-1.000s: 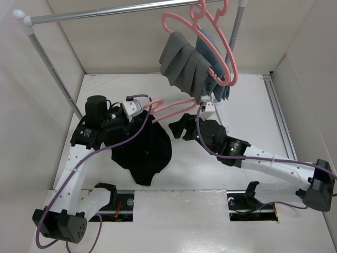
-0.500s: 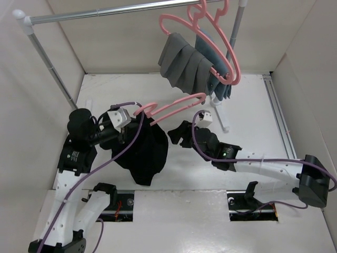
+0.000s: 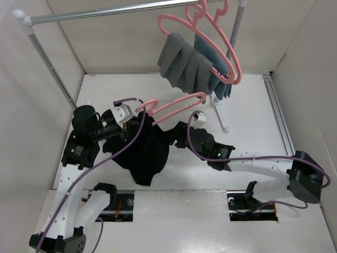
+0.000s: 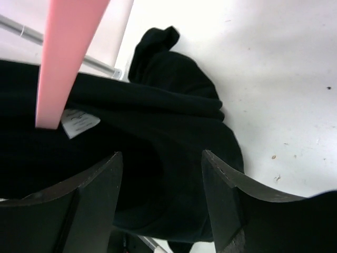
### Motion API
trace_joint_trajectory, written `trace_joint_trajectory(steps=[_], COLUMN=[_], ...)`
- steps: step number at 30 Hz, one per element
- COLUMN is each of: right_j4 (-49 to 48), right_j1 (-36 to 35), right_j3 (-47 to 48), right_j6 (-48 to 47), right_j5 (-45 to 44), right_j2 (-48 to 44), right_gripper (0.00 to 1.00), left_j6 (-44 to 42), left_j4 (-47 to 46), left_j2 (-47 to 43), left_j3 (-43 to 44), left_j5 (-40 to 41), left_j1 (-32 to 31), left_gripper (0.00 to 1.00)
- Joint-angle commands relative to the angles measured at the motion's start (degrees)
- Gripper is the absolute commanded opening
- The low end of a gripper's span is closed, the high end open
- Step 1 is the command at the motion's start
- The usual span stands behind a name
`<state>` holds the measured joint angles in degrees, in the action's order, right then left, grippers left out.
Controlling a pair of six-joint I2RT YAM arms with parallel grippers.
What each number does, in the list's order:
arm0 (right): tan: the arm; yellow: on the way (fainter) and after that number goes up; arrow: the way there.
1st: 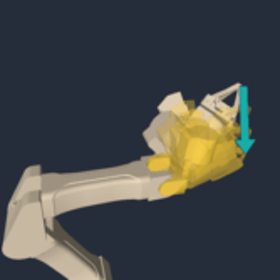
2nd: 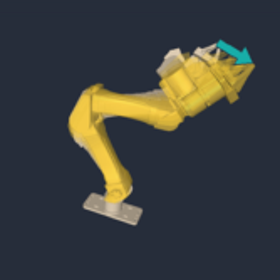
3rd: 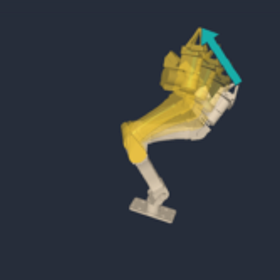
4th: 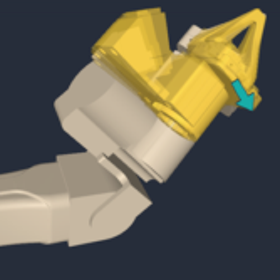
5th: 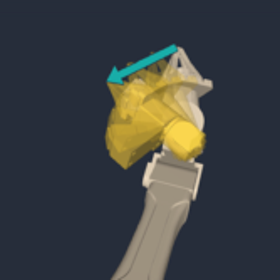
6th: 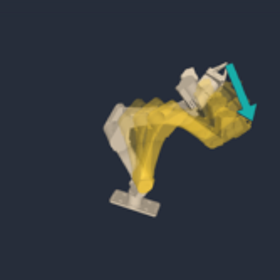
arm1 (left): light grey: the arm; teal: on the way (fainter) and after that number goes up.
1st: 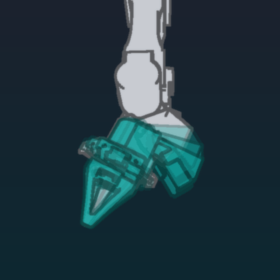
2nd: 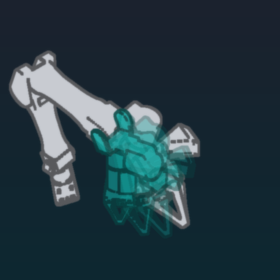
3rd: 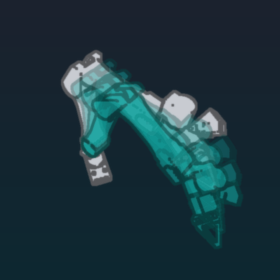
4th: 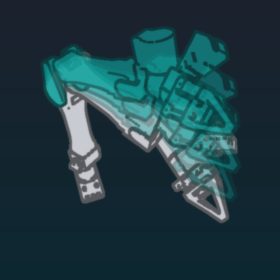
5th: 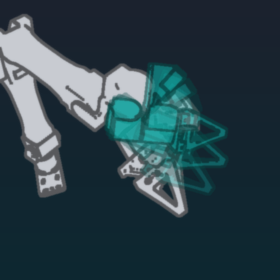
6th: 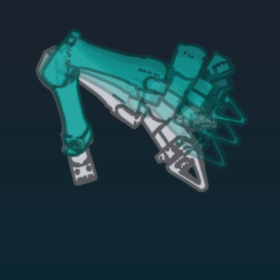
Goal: Place the t-shirt on the hanger
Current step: Place tshirt on hanger
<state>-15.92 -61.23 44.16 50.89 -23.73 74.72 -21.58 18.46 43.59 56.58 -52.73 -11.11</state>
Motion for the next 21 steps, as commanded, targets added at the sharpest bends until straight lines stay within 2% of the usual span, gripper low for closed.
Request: trace_joint_trajectory(steps=[1,5,8,12,13,14,16,17,20,21], right_j4=[-4.64,-4.64,-4.64,-4.64,-4.64,-4.64,-4.64,-4.64,-2.20,-0.96], right_j1=[-0.55,-0.55,-0.03,1.82,2.69,3.39,3.40,3.92,5.85,6.64], right_j3=[2.50,5.49,5.50,6.89,7.51,8.82,8.84,8.84,2.26,-1.76], right_j6=[-1.75,-4.05,-0.54,2.19,2.19,2.19,1.49,1.49,4.03,5.34], right_j5=[2.45,4.21,5.96,12.71,14.22,15.36,15.90,15.12,10.82,9.59], right_j2=[0.43,2.88,5.87,10.52,11.58,13.16,13.17,11.35,5.99,1.62], right_gripper=[0.66,0.66,0.71,0.71,0.66,0.44,0.23,0.01,0.00,0.00], left_j6=[0.50,-0.21,3.20,6.02,6.55,7.16,7.69,7.00,2.88,-1.31], left_j4=[-6.33,-7.55,-11.06,-11.78,-12.30,-12.31,-12.31,-12.31,-6.44,-4.50], left_j2=[-0.62,-0.09,-0.09,-0.62,-0.62,-1.14,-1.14,-1.66,-1.67,-1.67], left_j3=[0.29,0.29,0.29,0.29,0.29,0.29,0.29,0.29,1.60,2.13], left_j5=[-0.44,0.17,-0.53,-1.05,-1.06,-1.06,-1.06,-0.54,0.17,-0.52], left_j1=[0.22,0.22,0.22,0.22,0.22,0.22,0.22,0.22,0.22,0.22], left_gripper=[0.00,0.00,0.00,0.00,0.00,0.00,0.00,0.00,0.00,0.00])
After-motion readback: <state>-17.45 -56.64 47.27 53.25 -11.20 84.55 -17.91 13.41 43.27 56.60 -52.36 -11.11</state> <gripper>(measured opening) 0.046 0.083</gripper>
